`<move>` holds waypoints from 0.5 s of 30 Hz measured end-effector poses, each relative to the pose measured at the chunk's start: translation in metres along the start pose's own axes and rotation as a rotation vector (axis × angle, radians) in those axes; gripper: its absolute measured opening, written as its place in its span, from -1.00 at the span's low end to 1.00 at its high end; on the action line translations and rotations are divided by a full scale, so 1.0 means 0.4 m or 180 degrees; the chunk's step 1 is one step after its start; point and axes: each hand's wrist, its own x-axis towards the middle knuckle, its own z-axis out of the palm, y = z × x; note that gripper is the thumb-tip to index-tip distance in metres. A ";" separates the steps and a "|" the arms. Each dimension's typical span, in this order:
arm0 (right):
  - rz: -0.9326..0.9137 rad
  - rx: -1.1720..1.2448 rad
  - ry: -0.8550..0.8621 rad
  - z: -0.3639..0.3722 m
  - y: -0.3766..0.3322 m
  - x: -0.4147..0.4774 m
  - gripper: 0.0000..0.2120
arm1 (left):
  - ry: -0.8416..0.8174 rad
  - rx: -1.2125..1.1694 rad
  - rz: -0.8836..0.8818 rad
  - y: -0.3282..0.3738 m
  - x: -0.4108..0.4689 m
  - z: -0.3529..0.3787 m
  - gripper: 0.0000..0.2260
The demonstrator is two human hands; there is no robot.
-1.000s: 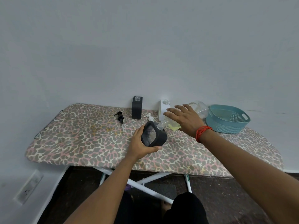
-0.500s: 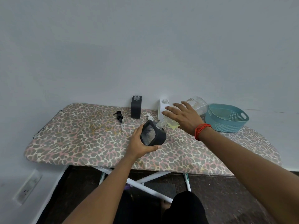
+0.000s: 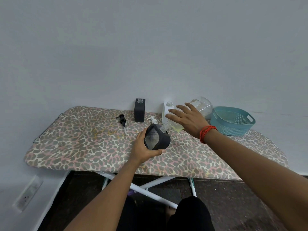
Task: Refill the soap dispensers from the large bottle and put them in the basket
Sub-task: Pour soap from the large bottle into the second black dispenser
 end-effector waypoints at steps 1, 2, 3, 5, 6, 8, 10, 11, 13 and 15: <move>-0.0017 -0.0021 0.0033 0.000 0.001 0.001 -0.13 | -0.0003 0.0013 -0.0011 -0.001 0.000 0.000 0.00; -0.0039 -0.0050 0.0067 0.000 0.002 0.002 -0.12 | -0.0007 0.0024 -0.0020 -0.002 0.000 0.000 0.01; -0.0063 -0.0085 0.0097 -0.001 0.002 0.002 -0.13 | -0.0008 0.0035 -0.0032 -0.001 0.000 -0.001 0.02; -0.0115 -0.0152 0.0158 -0.003 0.004 0.004 -0.16 | -0.0005 0.0034 -0.0029 -0.001 0.000 -0.001 0.02; -0.0138 -0.0179 0.0185 -0.004 0.005 0.005 -0.18 | 0.0000 0.0022 -0.0025 0.000 -0.001 -0.002 0.01; -0.0179 -0.0214 0.0212 -0.006 0.006 0.007 -0.21 | 0.0014 0.0013 -0.0027 0.002 -0.002 -0.002 0.01; -0.0211 -0.0239 0.0223 -0.010 0.005 0.009 -0.23 | 0.0013 0.0015 -0.0034 0.002 -0.003 -0.002 0.01; -0.0222 -0.0251 0.0236 -0.013 0.005 0.010 -0.24 | 0.0016 0.0019 -0.0037 0.003 -0.003 -0.002 0.01; -0.0234 -0.0276 0.0264 -0.018 0.005 0.012 -0.24 | 0.0014 0.0007 -0.0054 0.007 -0.004 -0.002 0.00; -0.0241 -0.0302 0.0285 -0.022 0.004 0.013 -0.24 | 0.0013 -0.0012 -0.0068 0.008 -0.004 -0.002 -0.02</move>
